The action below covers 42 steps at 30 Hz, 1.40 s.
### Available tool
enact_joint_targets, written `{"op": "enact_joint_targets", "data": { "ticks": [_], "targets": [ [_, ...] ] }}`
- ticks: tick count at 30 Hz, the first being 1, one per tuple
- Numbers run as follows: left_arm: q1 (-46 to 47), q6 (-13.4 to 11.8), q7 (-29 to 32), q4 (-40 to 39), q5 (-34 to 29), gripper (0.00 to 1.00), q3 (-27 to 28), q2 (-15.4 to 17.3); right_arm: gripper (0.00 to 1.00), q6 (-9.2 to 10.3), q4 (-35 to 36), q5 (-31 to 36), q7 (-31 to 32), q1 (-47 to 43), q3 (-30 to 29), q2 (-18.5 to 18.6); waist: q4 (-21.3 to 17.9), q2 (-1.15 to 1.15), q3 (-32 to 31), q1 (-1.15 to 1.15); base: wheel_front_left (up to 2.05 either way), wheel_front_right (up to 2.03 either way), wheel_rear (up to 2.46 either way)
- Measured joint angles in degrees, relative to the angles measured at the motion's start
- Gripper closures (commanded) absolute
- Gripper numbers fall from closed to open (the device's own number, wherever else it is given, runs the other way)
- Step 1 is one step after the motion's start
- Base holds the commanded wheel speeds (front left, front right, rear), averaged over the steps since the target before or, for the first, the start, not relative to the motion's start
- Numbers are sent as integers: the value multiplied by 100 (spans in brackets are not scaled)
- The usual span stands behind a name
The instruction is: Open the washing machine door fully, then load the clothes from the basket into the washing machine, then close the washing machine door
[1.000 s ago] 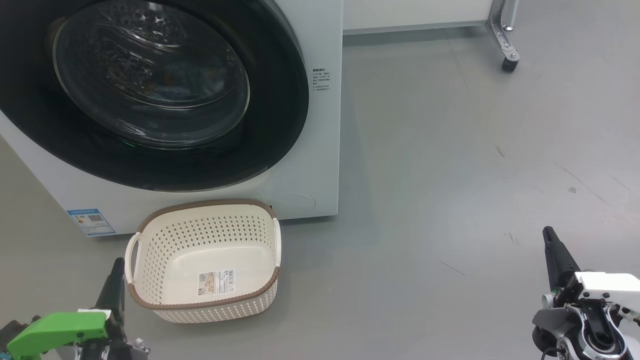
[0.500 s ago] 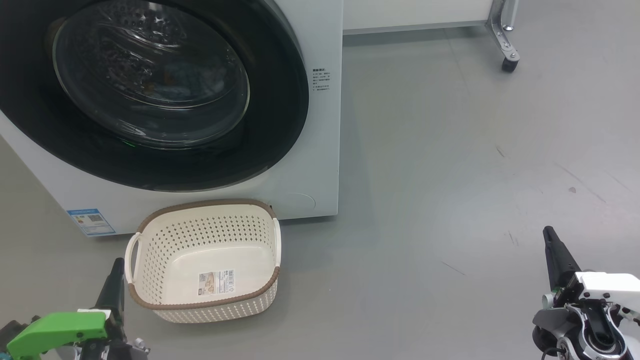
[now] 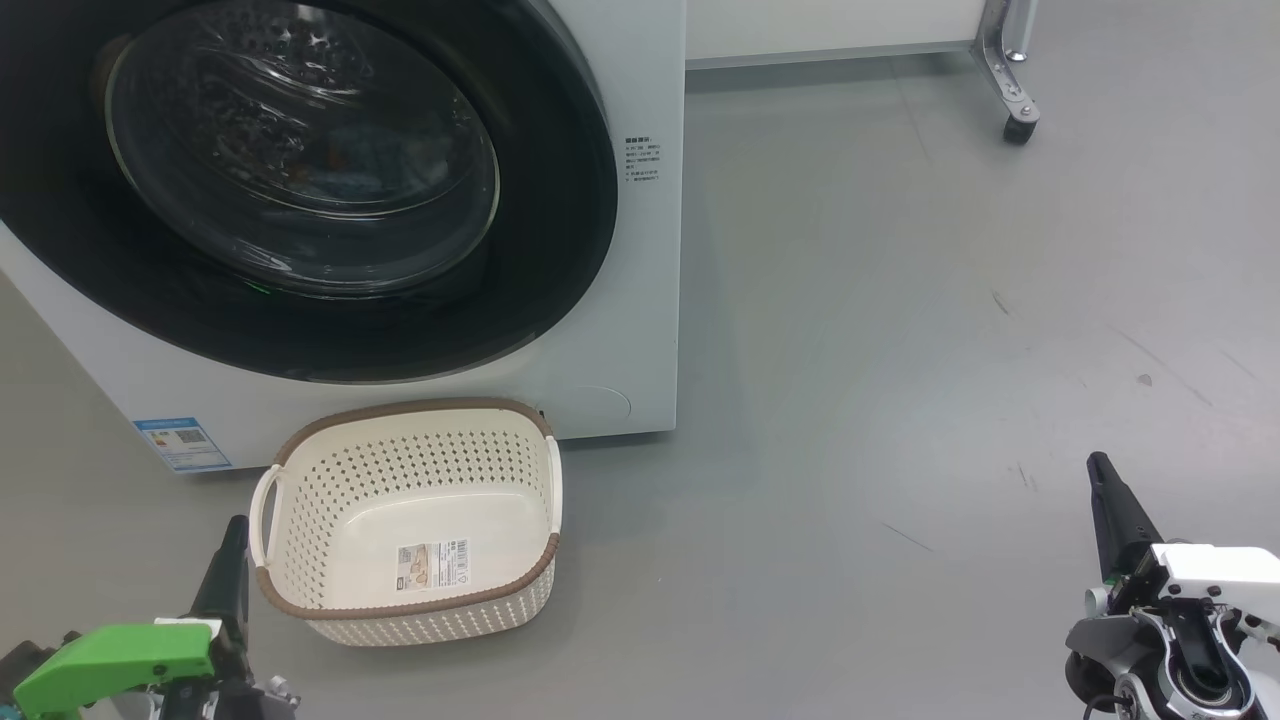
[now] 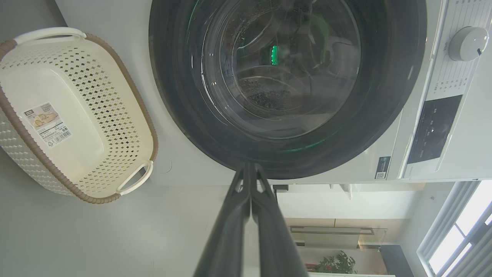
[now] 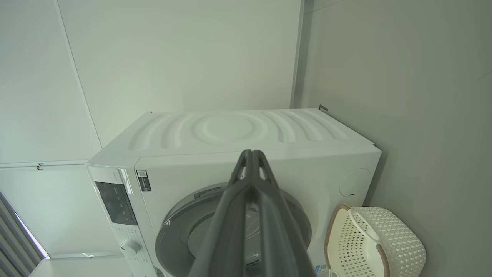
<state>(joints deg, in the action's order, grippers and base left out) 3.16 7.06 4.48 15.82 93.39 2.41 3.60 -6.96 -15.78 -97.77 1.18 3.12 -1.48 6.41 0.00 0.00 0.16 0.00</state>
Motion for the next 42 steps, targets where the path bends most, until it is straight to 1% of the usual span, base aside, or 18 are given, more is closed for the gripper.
{"op": "enact_joint_targets", "data": {
  "ticks": [42],
  "targets": [
    [0, 0, 9, -10, -1, 100, 24, -22, 100, 0, 7, 8, 47, 1, -33, -21, 0, 0, 1, 0, 0, 0, 0]
  ]
}}
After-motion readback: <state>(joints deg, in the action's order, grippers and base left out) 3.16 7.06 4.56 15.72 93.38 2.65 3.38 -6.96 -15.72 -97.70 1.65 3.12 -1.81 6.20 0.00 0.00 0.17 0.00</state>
